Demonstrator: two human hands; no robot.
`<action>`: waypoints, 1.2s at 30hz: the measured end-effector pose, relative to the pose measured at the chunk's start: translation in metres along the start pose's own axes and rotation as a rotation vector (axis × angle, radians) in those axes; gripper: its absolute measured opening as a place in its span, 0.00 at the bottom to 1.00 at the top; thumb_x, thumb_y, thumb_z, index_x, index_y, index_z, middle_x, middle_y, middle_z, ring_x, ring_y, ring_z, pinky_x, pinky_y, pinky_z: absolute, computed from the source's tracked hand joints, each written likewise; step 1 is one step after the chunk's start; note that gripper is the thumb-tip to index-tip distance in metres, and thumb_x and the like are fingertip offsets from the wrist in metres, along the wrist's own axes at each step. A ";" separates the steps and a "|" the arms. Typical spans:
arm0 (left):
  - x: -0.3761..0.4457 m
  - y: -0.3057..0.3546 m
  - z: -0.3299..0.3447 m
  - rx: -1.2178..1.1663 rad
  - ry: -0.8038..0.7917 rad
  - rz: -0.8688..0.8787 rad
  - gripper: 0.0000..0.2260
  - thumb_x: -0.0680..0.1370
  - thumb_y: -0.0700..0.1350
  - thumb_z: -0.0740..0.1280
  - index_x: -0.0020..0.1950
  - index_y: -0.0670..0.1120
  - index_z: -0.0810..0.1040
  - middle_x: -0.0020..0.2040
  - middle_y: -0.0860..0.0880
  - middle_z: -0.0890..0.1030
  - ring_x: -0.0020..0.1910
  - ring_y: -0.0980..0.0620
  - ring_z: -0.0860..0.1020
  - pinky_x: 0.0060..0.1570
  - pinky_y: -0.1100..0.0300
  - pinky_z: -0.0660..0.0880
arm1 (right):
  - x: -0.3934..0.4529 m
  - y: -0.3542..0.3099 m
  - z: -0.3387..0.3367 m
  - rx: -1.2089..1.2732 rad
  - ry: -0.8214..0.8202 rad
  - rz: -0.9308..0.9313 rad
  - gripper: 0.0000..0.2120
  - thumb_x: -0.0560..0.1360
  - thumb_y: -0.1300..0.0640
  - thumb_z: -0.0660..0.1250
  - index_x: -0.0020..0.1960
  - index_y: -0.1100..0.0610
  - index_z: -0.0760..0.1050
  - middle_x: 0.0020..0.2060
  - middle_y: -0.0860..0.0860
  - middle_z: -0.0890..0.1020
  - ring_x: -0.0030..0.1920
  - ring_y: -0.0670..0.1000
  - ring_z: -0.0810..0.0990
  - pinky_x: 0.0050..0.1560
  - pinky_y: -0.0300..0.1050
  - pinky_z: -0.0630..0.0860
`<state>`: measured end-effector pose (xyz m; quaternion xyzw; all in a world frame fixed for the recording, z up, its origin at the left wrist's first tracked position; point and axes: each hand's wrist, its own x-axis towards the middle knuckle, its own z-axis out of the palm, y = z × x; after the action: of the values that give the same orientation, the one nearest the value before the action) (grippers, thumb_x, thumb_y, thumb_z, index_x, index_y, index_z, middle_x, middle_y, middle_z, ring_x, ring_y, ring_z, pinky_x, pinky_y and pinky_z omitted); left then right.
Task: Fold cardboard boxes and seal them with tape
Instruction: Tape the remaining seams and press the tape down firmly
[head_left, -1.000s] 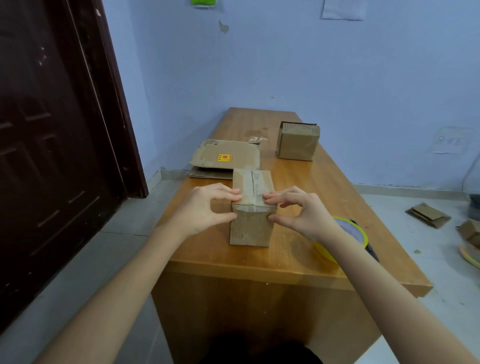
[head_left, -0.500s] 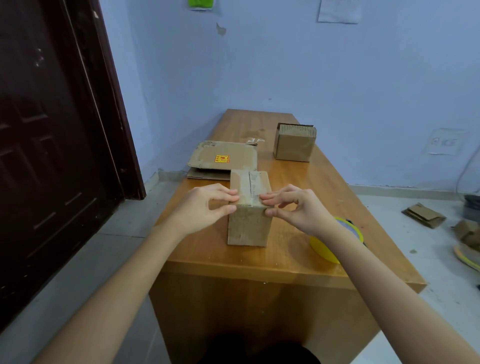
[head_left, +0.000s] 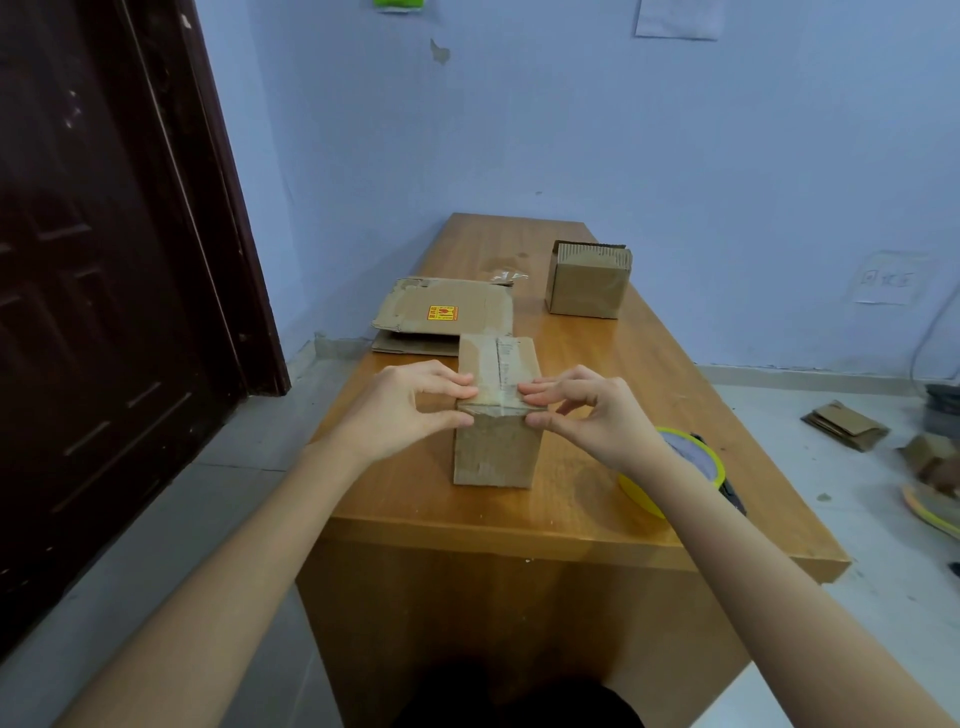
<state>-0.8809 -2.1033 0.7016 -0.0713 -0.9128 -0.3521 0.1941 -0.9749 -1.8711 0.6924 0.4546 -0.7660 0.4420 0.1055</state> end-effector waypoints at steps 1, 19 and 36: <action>0.001 0.000 -0.001 -0.003 -0.009 -0.002 0.12 0.72 0.50 0.72 0.55 0.58 0.81 0.55 0.65 0.77 0.59 0.63 0.73 0.62 0.55 0.70 | 0.001 0.000 -0.001 0.001 -0.011 0.013 0.10 0.69 0.58 0.75 0.50 0.51 0.82 0.50 0.44 0.83 0.56 0.39 0.77 0.47 0.35 0.77; -0.006 0.013 0.017 0.099 0.230 0.014 0.16 0.69 0.56 0.72 0.51 0.48 0.84 0.54 0.55 0.82 0.51 0.60 0.78 0.52 0.62 0.74 | -0.006 -0.013 0.033 -0.223 0.206 0.032 0.12 0.71 0.45 0.70 0.41 0.51 0.72 0.47 0.43 0.81 0.49 0.44 0.75 0.40 0.41 0.77; -0.014 0.010 0.049 -0.161 0.430 0.004 0.13 0.70 0.46 0.74 0.51 0.42 0.82 0.54 0.52 0.80 0.54 0.57 0.78 0.50 0.66 0.77 | -0.019 -0.018 0.069 0.131 0.468 0.157 0.10 0.72 0.54 0.72 0.48 0.54 0.72 0.51 0.42 0.77 0.60 0.45 0.73 0.50 0.26 0.69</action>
<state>-0.8801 -2.0629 0.6688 -0.0119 -0.8192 -0.4305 0.3786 -0.9337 -1.9164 0.6514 0.2850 -0.7234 0.5908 0.2156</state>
